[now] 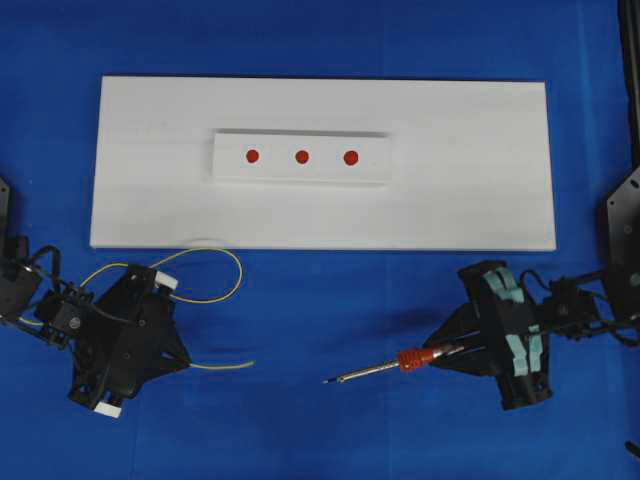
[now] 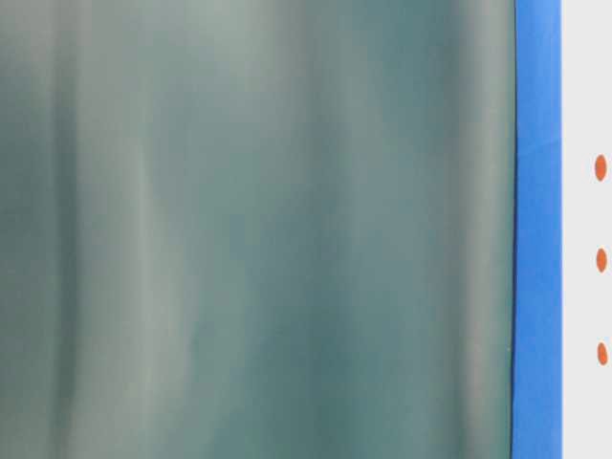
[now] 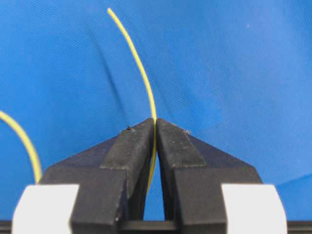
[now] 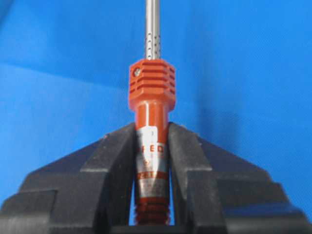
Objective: Touch the tip of the soldering iron to the tip of the solder at the mark.
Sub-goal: 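Lift both tools and bring them over the red dots on the strip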
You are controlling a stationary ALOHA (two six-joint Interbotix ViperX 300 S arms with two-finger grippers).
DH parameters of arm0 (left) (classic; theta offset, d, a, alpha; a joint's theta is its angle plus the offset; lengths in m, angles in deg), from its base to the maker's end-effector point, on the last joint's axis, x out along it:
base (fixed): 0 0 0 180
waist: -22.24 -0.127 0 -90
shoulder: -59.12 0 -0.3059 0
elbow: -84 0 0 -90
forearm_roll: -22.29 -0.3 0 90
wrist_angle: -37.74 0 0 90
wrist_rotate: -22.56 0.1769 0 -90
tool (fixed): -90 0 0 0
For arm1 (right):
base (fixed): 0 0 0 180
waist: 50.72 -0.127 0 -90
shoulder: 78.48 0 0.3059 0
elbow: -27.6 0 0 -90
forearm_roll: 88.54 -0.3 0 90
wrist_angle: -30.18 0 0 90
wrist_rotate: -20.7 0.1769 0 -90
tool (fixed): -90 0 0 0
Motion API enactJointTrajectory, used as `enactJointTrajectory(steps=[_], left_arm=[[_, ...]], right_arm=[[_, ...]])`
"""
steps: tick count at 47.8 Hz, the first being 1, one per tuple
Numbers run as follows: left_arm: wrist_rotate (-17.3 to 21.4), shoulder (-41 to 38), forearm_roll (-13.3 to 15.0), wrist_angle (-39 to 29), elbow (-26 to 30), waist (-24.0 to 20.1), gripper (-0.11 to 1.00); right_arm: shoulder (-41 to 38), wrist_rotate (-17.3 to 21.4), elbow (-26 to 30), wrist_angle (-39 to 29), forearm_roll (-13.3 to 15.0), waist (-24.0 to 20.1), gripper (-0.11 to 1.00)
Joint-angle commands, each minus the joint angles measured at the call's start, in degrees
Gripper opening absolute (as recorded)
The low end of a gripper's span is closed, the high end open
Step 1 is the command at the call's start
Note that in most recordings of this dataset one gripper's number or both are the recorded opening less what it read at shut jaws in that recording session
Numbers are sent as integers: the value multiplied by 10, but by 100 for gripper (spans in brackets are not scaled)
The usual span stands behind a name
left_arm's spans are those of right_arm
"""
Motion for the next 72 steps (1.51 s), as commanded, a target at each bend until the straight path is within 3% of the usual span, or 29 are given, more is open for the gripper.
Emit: enactJointTrajectory(steps=[1,10,23,30,36,43,52,72], left_arm=[[0,47,-1,-52,22,-11,2],[-1,116,-1,-148,47,-28,2],[-35,129,-4,-181,56,-75,2],[-36,124,-4,-207,72,-120,2],[-34,113,-5,-234,89,-163,2],[-24,100,-6,-262,108,-218,2],[19,83,-6,-287,134,-268,2],[69,76,-6,-294,149,-333,2]], right_arm=[[53,-12,26,-74,2,22,6],[110,-28,55,-191,5,58,6],[115,-28,59,-218,6,93,6],[126,-30,68,-269,7,152,6],[128,-30,76,-305,28,215,6],[125,-29,88,-329,54,287,6],[118,-29,103,-347,73,362,6],[105,-28,120,-350,103,413,6]])
